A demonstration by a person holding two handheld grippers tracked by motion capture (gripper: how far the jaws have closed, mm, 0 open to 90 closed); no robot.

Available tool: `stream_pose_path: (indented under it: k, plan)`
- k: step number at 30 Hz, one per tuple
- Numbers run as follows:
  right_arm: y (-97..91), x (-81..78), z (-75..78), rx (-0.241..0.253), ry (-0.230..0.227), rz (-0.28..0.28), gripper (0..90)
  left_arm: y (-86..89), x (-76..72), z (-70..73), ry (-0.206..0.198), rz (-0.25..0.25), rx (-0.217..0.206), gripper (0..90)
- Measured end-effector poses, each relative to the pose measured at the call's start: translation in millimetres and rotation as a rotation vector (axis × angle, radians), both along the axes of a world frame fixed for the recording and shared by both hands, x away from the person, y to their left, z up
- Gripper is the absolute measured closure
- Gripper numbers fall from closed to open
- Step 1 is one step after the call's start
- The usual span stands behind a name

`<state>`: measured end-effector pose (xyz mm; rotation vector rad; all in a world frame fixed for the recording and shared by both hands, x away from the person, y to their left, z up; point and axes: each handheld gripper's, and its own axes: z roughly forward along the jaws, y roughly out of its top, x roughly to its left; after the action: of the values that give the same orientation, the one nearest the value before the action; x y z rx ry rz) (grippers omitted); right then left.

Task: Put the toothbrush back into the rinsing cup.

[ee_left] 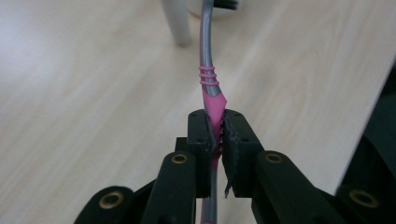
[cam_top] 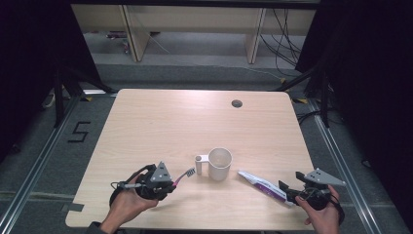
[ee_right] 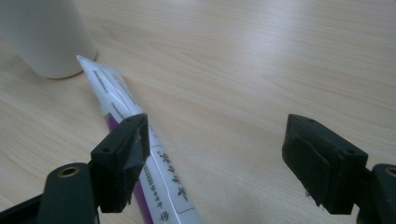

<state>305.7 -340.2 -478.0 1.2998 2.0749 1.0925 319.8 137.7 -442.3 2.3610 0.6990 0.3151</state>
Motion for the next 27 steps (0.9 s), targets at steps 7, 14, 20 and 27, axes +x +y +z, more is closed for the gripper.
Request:
stream_pose_path:
  k: [7, 14, 20, 27]
  plan:
    - [0.1, 0.1, 0.0, 0.002, -0.001, -0.001, 24.1, 11.2, 6.5, 4.7, -0.078, 0.072, -0.094, 81.5]
    - [0.3, 0.1, -0.6, 0.006, -0.009, -0.001, 24.1, 13.2, 12.4, 9.2, -0.137, 0.114, -0.219, 81.5]
    - [0.2, 0.2, -1.0, 0.005, -0.010, 0.000, 24.1, 11.0, 14.6, 12.8, -0.210, 0.148, -0.317, 81.5]
    - [0.8, 0.3, -1.0, 0.004, -0.005, -0.002, 24.1, 11.2, 18.3, 18.3, -0.278, 0.185, -0.503, 81.5]
